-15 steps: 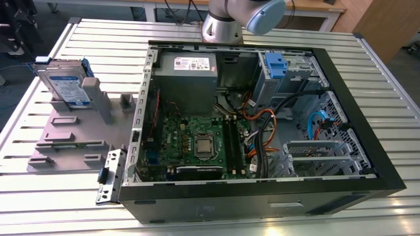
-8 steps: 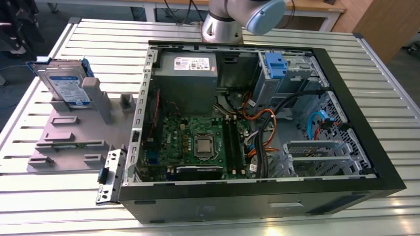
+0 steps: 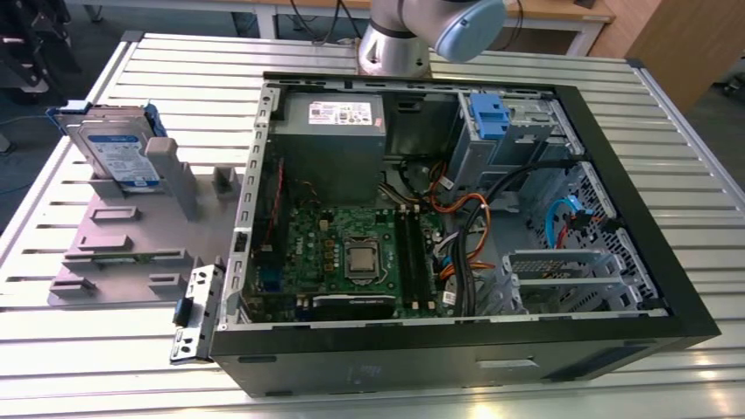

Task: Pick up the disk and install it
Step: 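Pick up the disk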

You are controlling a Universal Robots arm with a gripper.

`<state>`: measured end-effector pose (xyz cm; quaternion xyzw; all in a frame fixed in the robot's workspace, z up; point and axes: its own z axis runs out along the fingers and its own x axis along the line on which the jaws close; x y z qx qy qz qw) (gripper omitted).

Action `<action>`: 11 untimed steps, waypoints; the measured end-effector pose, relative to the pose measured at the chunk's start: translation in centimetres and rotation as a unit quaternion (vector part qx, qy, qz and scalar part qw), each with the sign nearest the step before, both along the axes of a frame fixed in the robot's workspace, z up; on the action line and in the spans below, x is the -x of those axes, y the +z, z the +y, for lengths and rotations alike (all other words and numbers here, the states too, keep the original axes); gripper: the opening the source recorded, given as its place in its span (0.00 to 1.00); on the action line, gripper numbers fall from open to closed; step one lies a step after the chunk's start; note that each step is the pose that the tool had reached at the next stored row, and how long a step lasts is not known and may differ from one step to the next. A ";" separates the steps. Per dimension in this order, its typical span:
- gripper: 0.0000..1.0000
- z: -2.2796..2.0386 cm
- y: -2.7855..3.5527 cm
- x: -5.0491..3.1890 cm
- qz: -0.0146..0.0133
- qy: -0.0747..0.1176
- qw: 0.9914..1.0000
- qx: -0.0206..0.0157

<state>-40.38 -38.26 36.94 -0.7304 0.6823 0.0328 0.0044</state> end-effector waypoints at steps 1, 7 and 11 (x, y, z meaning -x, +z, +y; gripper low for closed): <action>0.59 0.06 -0.01 0.00 0.000 0.000 1.000 0.000; 0.59 0.43 -0.06 0.00 0.000 0.000 1.000 0.000; 0.59 0.68 -0.10 0.00 0.000 0.000 1.000 0.000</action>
